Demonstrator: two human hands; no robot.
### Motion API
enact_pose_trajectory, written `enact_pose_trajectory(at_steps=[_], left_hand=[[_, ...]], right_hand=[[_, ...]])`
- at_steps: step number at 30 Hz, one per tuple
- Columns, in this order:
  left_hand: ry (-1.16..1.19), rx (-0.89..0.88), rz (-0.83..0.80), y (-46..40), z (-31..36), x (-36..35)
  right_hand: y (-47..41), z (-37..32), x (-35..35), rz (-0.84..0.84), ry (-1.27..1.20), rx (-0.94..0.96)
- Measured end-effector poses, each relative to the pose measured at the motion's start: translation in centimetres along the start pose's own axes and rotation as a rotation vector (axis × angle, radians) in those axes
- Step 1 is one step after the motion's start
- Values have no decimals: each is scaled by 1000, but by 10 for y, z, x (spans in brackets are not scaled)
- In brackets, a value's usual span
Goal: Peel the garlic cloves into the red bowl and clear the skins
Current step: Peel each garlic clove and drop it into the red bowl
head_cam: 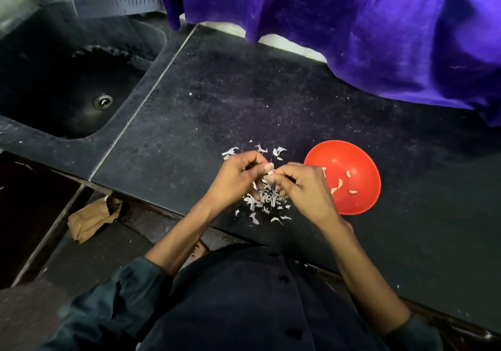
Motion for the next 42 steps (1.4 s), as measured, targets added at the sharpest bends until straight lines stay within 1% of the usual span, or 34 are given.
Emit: enact_pose_trajectory(at_steps=[3, 5, 9, 12, 14, 16, 19, 21, 24, 27, 30, 33, 34, 36, 38, 42], left_hand=[[31, 52, -19, 0, 0, 1], [-12, 53, -15, 0, 1, 1], [-156, -3, -16, 2, 3, -3], [-297, -92, -1, 6, 7, -6], [-300, -104, 8, 7, 10, -7], [-254, -60, 6, 7, 10, -7], [-159, 83, -20, 6, 2, -5], [-118, 143, -37, 6, -2, -4], [12, 160, -5, 6, 0, -3], [59, 144, 39, 5, 2, -2], [117, 166, 48, 7, 2, -3], [170, 189, 36, 9, 2, -5], [169, 182, 32, 9, 1, -5], [153, 156, 28, 8, 0, -5], [127, 123, 31, 8, -1, -5], [120, 79, 80, 10, -1, -5]], right_hand=[[2, -1, -1, 0, 30, 84], [2, -3, 0, 8, 61, 154], [2, -4, 2, -11, 112, 214], [2, -5, 3, -11, 141, 245], [3, -6, 4, -11, 174, 273], [4, -6, 4, -18, 221, 304], [5, -7, 3, -44, 266, 344], [5, -7, 3, -46, 258, 354], [6, -1, 4, 12, 155, 276], [5, 8, 3, 73, 35, 147], [5, 8, 0, 89, -121, -33], [4, 4, -2, 129, -378, -243], [4, 1, -1, 132, -441, -266], [3, -3, -1, 120, -502, -247], [3, -8, -1, 112, -517, -216], [4, -13, -3, 164, -566, -223]])
Point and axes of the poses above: each hand's wrist, its own y-axis away from the middle knuckle, its own x-axis out of the back of the hand, z = x × y, the point moved 3 cm from there along -y, towards the middle knuckle, and after that the axes turned 10 degrees about z, right-handed, at the moved point
